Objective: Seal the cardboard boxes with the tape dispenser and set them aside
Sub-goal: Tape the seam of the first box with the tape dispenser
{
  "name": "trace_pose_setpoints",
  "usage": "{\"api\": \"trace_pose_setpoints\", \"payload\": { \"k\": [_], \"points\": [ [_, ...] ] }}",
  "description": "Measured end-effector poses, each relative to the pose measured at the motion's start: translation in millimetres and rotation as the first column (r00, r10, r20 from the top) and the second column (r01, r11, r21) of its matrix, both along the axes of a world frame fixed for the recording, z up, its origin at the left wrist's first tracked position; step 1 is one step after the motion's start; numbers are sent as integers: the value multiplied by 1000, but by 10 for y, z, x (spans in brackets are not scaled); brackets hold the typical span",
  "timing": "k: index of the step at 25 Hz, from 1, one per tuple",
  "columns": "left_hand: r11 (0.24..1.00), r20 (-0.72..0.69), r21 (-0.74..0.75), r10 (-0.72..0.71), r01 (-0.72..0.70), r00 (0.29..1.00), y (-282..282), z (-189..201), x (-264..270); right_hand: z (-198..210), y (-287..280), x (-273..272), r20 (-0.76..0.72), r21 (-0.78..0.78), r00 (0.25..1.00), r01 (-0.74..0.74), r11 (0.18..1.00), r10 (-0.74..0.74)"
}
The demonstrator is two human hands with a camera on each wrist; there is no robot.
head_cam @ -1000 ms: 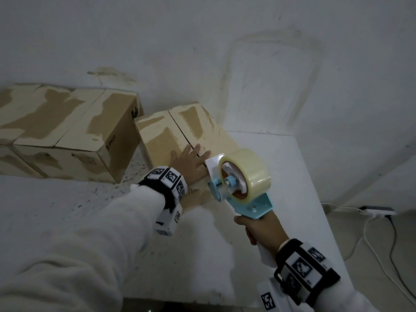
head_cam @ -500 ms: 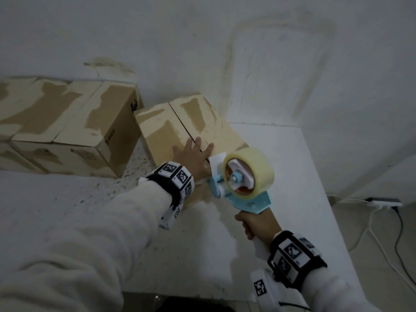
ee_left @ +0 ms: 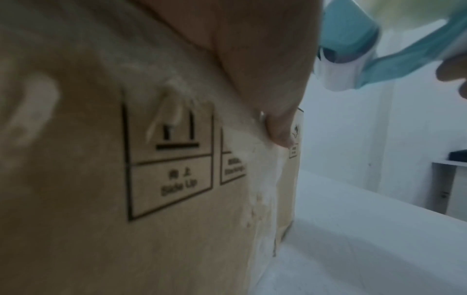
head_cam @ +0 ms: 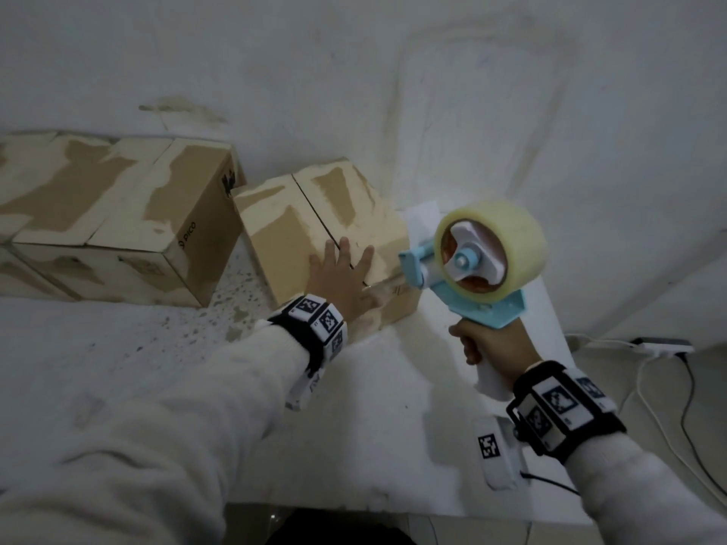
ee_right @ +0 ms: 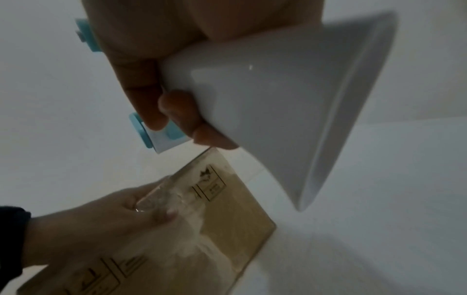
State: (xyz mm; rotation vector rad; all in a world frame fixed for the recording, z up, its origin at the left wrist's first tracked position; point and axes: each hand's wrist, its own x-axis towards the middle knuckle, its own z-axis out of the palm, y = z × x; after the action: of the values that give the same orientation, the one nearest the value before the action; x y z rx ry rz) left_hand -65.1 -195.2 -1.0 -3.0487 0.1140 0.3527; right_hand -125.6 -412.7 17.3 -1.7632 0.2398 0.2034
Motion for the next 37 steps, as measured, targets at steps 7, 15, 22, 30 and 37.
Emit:
{"api": "trace_pose_setpoints", "payload": {
  "k": [7, 15, 22, 30, 37],
  "points": [
    [917, -105, 65, -385, 393, 917, 286, 54, -190, 436, 206, 27, 17, 139, 997, -75, 988, 73],
    [935, 0, 56, -352, 351, 936, 846, 294, -42, 574, 669, 190, 15, 136, 986, -166, 977, 166],
    [-239, -618, -772, 70, -589, 783, 955, 806, -23, 538, 1102, 311, 69, 162, 977, -211, 964, 203],
    [-445, -690, -659, 35, -607, 723, 1130, 760, -107, 473, 1252, 252, 111, 138, 954, -291, 947, 277],
    [-384, -717, -679, 161, -626, 679, 1165, 689, -67, 464, 1299, 188, 207, 38, 892, -419, 907, 403]
  ]
}}
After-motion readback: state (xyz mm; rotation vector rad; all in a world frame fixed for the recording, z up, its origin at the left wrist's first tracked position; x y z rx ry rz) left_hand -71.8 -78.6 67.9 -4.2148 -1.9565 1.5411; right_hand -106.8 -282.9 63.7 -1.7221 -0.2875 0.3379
